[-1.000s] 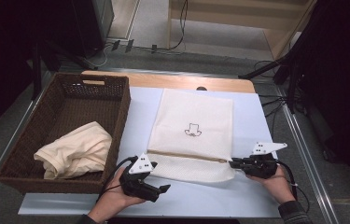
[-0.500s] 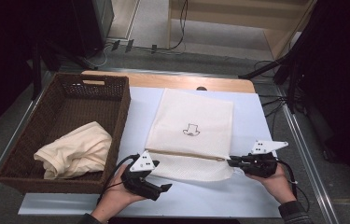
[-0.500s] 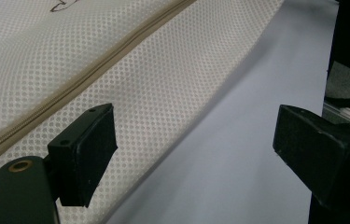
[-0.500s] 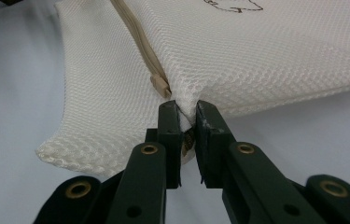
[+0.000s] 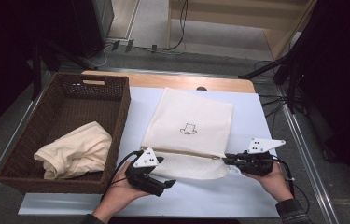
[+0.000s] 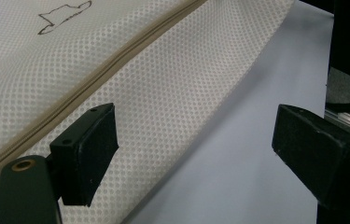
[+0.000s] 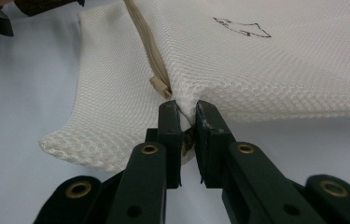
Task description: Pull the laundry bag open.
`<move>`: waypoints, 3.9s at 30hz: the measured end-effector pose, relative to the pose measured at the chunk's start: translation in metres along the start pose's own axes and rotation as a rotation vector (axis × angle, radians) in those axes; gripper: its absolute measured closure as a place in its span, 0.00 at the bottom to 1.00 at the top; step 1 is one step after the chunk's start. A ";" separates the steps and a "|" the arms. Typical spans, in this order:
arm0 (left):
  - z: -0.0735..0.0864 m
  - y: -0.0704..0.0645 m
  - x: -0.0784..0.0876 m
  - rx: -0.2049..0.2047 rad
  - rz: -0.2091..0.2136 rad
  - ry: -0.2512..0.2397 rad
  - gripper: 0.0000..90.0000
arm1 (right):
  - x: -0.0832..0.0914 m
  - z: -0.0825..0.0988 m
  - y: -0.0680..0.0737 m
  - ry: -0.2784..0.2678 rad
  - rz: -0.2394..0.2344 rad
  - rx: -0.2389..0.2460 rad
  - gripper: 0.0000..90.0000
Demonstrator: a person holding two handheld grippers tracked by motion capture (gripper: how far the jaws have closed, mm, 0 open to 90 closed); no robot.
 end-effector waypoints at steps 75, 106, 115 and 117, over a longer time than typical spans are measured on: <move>-0.045 -0.031 -0.107 -0.097 0.219 0.015 0.68 | 0.002 -0.001 0.013 -0.040 -0.051 0.001 0.92; -0.049 -0.023 -0.120 -0.049 0.166 -0.011 0.91 | 0.003 -0.002 0.012 -0.055 -0.053 -0.009 0.92; -0.049 -0.023 -0.121 -0.036 0.161 -0.011 0.97 | 0.002 0.000 0.011 -0.049 -0.054 -0.014 0.93; -0.049 -0.024 -0.121 -0.036 0.163 -0.013 0.97 | 0.003 0.000 0.010 -0.050 -0.053 -0.013 0.93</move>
Point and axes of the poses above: each handheld gripper's, and its own axes: x roughly backward along the jaws, z roughly out of its underside, y roughly to its left, the point moved 4 cm from there along -x, roughly forward along the jaws, and after that the axes turned 12 degrees about -y, right-handed, at the moved point
